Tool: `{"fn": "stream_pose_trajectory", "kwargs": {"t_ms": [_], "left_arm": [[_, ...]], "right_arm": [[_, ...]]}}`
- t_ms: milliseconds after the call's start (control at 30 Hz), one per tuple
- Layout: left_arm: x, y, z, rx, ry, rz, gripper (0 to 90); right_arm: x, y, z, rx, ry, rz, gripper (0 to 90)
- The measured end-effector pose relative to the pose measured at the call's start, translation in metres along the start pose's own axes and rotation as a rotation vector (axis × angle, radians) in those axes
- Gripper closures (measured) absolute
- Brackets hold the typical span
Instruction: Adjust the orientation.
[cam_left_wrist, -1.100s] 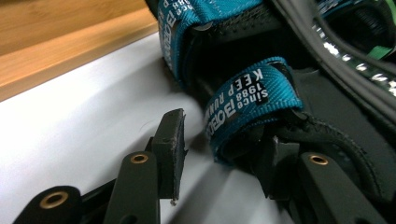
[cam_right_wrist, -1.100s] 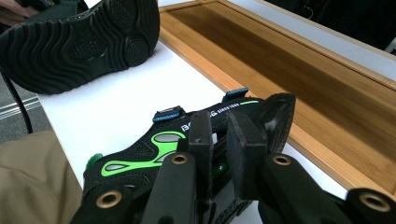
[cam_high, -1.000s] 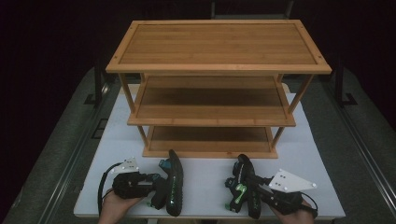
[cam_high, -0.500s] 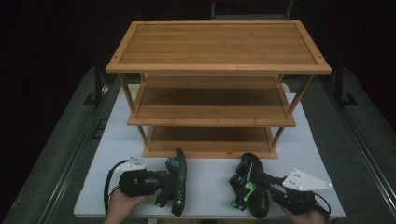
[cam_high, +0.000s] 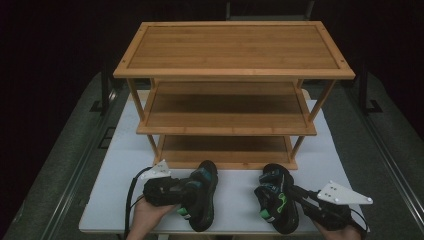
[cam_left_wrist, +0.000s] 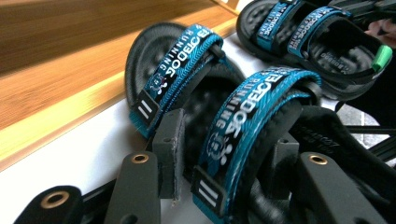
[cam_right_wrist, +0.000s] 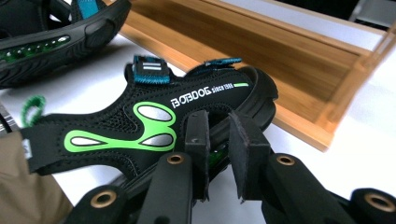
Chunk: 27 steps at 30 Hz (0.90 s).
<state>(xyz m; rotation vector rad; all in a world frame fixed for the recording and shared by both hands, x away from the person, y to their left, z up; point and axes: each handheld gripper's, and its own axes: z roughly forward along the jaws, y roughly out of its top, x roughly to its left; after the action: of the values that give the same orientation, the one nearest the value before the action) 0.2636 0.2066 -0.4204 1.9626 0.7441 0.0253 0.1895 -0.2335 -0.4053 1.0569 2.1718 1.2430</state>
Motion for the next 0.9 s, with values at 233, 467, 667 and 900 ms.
{"fn": "stream_pose_trajectory", "kwargs": {"t_ms": [233,467,667,900], "left_arm": [[-0.017,0.011,0.023,0.034,0.001,0.034,55.6],[-0.026,0.017,0.036,0.075,0.001,0.072,54.9],[-0.026,0.017,0.032,0.070,-0.009,0.062,51.3],[-0.030,0.017,0.028,0.070,-0.021,0.076,48.8]], "right_arm": [[-0.015,-0.013,0.003,0.042,-0.029,0.039,77.4],[-0.030,-0.028,-0.001,0.042,-0.026,0.122,73.6],[-0.030,-0.029,-0.006,0.034,-0.024,0.133,69.7],[-0.028,-0.032,-0.017,0.003,-0.019,0.147,68.8]]}}
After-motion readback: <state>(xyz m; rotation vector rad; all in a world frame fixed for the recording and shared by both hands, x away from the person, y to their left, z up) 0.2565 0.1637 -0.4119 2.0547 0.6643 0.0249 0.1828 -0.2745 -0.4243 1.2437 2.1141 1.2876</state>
